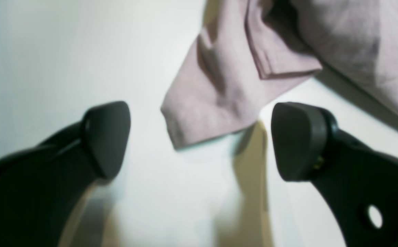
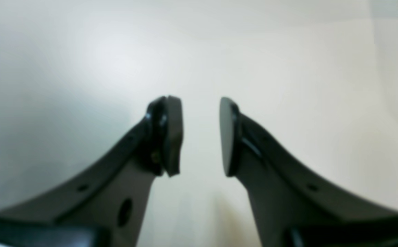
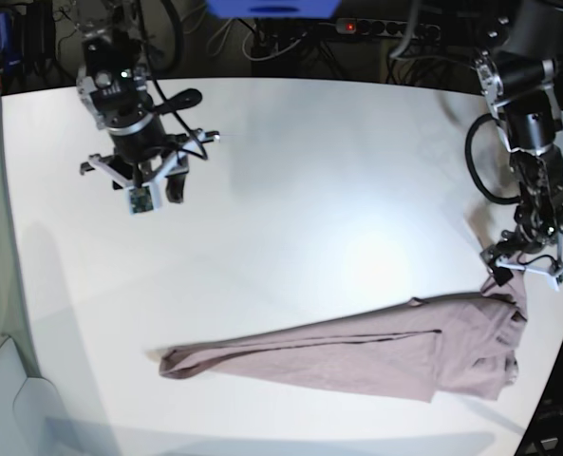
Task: Layout the t-shirt on the table in an organized manner, then fold the t-shirt properly
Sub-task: 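Move the left gripper down to the shirt's bunched end, then grasp the shirt fabric with the left gripper and drag it toward the robot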
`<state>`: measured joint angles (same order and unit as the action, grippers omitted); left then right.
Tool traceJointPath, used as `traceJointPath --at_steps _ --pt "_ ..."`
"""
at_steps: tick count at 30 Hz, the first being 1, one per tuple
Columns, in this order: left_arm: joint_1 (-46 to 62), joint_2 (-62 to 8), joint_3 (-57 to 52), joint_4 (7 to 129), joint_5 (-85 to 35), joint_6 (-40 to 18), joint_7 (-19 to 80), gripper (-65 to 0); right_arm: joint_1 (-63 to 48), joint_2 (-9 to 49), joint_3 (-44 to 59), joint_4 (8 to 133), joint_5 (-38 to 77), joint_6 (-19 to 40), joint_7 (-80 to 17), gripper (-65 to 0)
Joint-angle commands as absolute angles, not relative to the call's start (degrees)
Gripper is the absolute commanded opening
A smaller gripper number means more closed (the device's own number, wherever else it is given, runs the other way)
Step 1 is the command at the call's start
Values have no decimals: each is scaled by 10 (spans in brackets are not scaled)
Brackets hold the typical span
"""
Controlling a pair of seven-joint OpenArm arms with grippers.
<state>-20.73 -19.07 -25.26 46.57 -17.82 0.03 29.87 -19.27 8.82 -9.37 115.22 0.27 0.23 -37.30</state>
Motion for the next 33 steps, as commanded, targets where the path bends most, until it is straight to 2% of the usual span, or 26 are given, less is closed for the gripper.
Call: traceJointPath --at_steps 1,9,11,12,14,18,19,21,25,28,33 --pt "-218 -199 -252 463 -183 2 309 -12 -190 89 -93 1157 1 4 -358 -448" --pt "-218 -199 -251 458 -183 1 308 -16 -190 89 -93 1147 0 4 -358 -449" --pt "-217 -199 -251 458 -182 1 308 -47 -190 89 -93 1147 0 4 -358 -449" --pt "-216 -199 -251 458 -182 0 308 -90 -190 89 -93 1147 0 4 -358 -449" --pt "-216 -201 -232 458 -182 0 308 -220 -196 89 -93 1147 0 4 -358 -449" --pt "-218 -202 -188 458 -182 4 307 -605 -202 97 -93 1147 0 4 -358 -449" --pt "-218 -202 -183 458 -182 6 306 -650 -203 97 -93 1147 0 4 -358 -449" --pt "-218 -202 -182 460 -182 4 307 -625 -203 98 -93 1147 0 4 -358 -449" --pt "-213 -202 -185 504 -185 2 317 -648 -210 107 -93 1147 0 4 -358 -449" --pt "-169 -200 -189 622 -188 6 359 -648 -211 106 -93 1147 0 4 -358 -449" --pt "-66 -163 -253 895 -187 2 441 -648 -205 106 -93 1147 0 4 -358 -449"
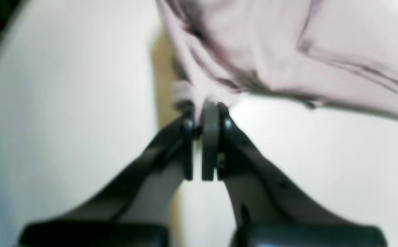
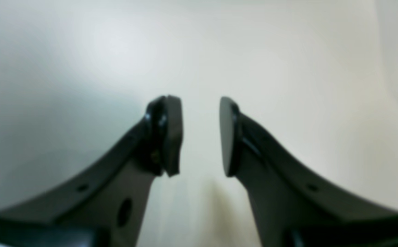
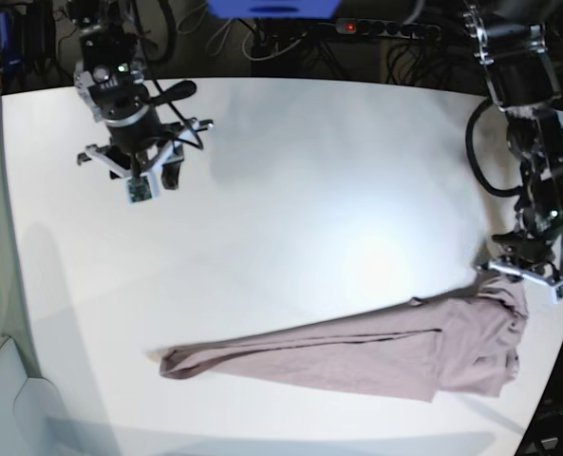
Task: Layout the t-shirt on the table in an organized manner, then fold the t-shirt properly
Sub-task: 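Grasp the shirt fabric with the left gripper and drag it toward the robot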
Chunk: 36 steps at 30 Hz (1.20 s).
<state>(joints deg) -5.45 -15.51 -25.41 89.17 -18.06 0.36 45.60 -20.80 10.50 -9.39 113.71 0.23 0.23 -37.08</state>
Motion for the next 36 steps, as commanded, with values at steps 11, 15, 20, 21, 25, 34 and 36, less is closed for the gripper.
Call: traceJointPath --at_steps 11,15,20,21,25,34,36 --pt "168 -132 -383 1160 -258 0 468 -648 -175 106 -94 1147 0 4 -357 -448" --pt "210 -133 -456 1146 -334 0 468 -648 -168 105 -94 1147 0 4 -357 -447" --pt "249 -146 -436 1088 -311 0 469 -648 -150 103 -94 1147 0 4 -357 -447" --pt "254 -152 -420 1067 -300 0 468 -648 -145 103 -94 1147 0 4 -357 -447" --pt "258 -171 -379 981 -263 0 462 -648 -132 102 -95 1147 1 4 -358 -447" --pt "255 -168 -378 953 -260 0 462 -648 -99 63 -121 1145 3 4 -374 -446" --pt "255 -168 -379 953 -260 0 462 -648 -72 61 -147 1138 3 4 -409 -445"
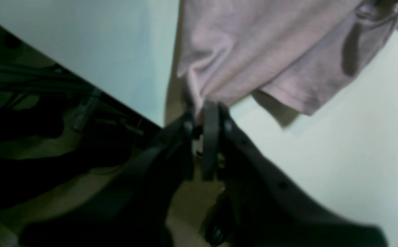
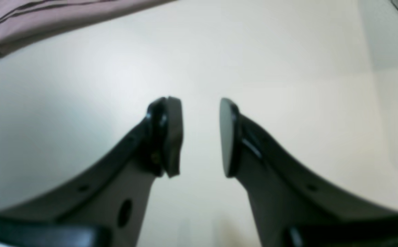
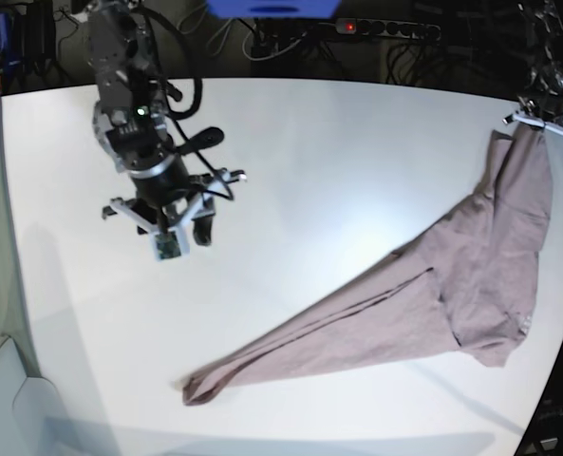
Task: Layout the t-shirt on the table in an organized manner, then fold the t-shirt properly
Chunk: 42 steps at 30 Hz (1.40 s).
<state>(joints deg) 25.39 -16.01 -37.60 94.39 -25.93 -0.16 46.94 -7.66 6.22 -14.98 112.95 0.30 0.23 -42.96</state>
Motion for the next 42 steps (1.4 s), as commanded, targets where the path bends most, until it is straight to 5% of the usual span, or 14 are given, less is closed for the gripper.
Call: traceJointPath --at_steps 1,9,17,31,42 --pt "255 -168 -378 953 -260 0 462 -648 -52 61 -165 1132 3 4 -429 -444" --pt "255 -168 -378 953 -260 0 462 -648 88 -5 -284 1022 3 4 -481 -277" --pt "227 -153 -379 954 -260 0 467 -648 189 -66 -353 813 3 4 -335 -217" --pt "253 -146 -378 1002 -258 0 468 -648 289 -90 -398 477 3 1 14 -206" --pt "256 -132 -381 1004 -261 0 466 -648 285 -90 -418 438 3 0 44 -211"
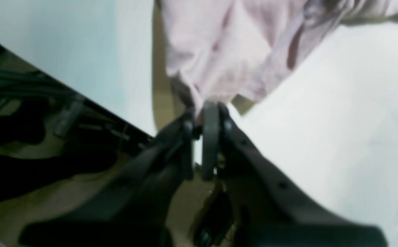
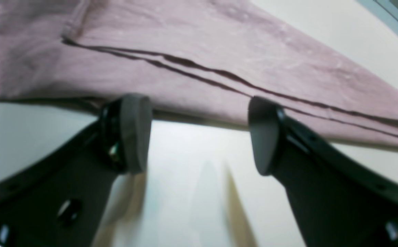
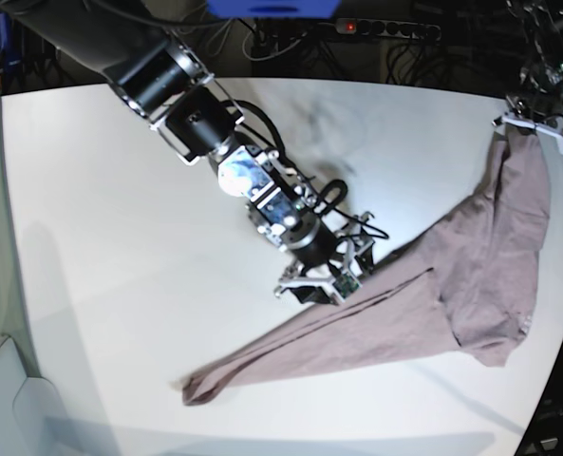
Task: Layout the t-shirt on the table in an organized manner, then fold the t-shirt properly
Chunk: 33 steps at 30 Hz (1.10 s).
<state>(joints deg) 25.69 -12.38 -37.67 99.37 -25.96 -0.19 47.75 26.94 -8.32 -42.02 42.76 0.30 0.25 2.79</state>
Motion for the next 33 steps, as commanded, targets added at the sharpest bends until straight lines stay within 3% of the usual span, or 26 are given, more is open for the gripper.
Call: traceJointPath --at_steps 1,4,11,24,33 --pt "256 -132 -381 1005 -261 0 466 -648 283 -90 -418 438 3 0 44 -218" --pt "255 -132 -381 1025 -261 0 467 -648 280 -90 -418 440 3 0 44 -304" --pt "262 -132 -382 1116 -261 0 468 -648 273 -90 -417 440 4 0 44 -638" --pt "265 -131 -390 1127 -261 0 470 -646 240 -90 -417 485 4 0 5 -649" --pt "260 -118 -393 1127 -262 0 563 -645 265 -90 -420 500 11 0 0 -649"
